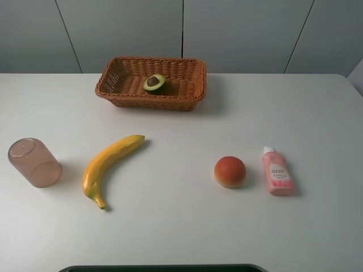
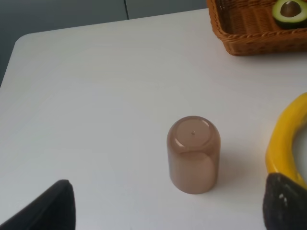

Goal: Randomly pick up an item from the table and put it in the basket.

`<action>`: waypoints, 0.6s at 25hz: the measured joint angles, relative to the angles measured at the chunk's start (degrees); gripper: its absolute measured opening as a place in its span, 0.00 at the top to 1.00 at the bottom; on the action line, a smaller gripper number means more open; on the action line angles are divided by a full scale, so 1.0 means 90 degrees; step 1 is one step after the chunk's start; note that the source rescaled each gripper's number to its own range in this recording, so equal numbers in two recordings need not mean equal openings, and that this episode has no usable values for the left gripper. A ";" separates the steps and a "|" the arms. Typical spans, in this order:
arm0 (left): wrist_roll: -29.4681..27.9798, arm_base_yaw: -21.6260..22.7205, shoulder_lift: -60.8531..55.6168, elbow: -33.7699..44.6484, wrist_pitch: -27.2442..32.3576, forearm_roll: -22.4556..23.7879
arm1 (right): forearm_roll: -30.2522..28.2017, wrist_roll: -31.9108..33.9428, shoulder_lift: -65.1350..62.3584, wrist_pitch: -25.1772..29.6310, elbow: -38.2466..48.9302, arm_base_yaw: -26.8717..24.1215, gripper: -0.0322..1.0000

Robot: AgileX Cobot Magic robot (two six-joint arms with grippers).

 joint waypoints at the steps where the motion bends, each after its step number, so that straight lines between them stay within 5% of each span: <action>1: 0.0000 0.0000 0.0000 0.0000 0.0000 0.0000 | 0.0024 0.0000 -0.0264 0.0099 0.0201 0.0000 0.00; 15: 0.0000 0.0000 0.0000 0.0000 0.0000 0.0000 | 0.0445 -0.0190 -0.3581 0.1699 0.1583 0.0000 0.00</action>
